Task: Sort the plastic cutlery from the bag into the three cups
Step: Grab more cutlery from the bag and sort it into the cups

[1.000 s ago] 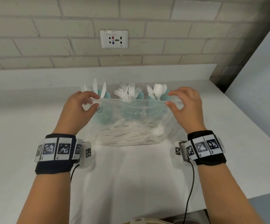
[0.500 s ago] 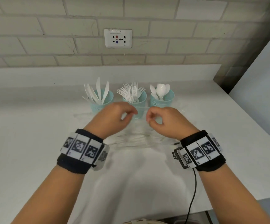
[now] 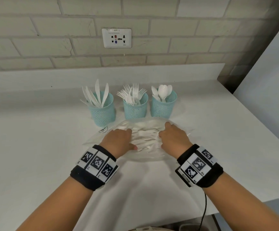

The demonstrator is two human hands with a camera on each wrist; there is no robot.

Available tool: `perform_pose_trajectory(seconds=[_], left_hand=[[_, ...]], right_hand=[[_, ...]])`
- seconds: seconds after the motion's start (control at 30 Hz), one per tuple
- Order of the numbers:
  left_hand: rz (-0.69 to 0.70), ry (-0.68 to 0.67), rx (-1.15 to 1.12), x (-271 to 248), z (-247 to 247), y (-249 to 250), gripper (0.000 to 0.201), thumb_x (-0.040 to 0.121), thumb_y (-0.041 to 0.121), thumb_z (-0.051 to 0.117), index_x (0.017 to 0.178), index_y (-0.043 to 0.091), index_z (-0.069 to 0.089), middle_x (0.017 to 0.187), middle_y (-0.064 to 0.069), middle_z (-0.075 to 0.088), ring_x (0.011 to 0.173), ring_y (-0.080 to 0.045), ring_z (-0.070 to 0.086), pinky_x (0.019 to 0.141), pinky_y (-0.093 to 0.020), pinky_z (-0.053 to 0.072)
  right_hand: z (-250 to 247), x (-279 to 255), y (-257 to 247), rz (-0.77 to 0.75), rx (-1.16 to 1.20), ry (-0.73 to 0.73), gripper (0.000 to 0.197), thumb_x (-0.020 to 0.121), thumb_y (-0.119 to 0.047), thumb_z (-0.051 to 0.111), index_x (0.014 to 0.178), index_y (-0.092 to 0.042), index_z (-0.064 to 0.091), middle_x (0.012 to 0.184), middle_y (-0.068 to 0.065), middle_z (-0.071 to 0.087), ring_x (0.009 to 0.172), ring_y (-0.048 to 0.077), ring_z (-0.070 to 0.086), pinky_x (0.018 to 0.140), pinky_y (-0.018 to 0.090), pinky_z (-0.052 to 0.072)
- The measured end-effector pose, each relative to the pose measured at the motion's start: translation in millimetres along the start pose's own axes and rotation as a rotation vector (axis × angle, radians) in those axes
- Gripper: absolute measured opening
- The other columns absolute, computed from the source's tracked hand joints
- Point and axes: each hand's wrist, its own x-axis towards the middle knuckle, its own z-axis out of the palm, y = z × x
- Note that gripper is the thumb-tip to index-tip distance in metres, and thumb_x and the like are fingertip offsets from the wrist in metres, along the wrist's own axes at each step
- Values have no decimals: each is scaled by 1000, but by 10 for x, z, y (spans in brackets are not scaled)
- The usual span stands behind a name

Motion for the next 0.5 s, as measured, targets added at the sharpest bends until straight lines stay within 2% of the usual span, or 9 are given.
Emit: perform_pose_trajectory(seconds=[0.07, 0.2, 0.33, 0.43, 0.5], left_hand=[[21, 15, -1, 18, 16, 4, 55, 84, 44, 64, 125, 12, 46, 116, -10, 63, 108, -28, 57, 89, -34, 41], [107, 2, 21, 25, 97, 34, 43, 83, 35, 67, 119, 16, 55, 117, -5, 59, 108, -25, 54, 85, -30, 40], [143, -11, -92, 41, 124, 38, 33, 82, 30, 68, 109, 13, 59, 112, -6, 58, 101, -24, 57, 81, -31, 42], [153, 124, -210, 11, 110, 15, 45, 72, 27, 77, 107, 14, 53, 112, -4, 54, 102, -23, 54, 81, -28, 42], [170, 181, -221, 8, 114, 9, 59, 67, 28, 81, 115, 15, 49, 120, -3, 51, 113, -22, 49, 90, -28, 40]], right_hand=[[23, 7, 7, -9, 54, 17, 37, 91, -7, 47, 127, -12, 53, 131, 13, 42, 119, 28, 46, 91, 32, 42], [19, 25, 17, -16, 102, 31, 47, 88, -1, 45, 134, -11, 41, 127, 12, 48, 114, 29, 50, 88, 35, 43], [49, 69, 51, -62, 56, 43, 38, 88, -1, 48, 123, -12, 56, 125, 9, 50, 117, 28, 46, 93, 34, 42], [60, 74, 60, -96, 112, 35, 40, 88, 1, 46, 120, -19, 58, 123, 8, 50, 116, 27, 45, 94, 33, 40], [57, 81, 51, -129, 144, 30, 43, 88, 0, 47, 122, -24, 57, 123, 7, 50, 115, 27, 45, 93, 33, 38]])
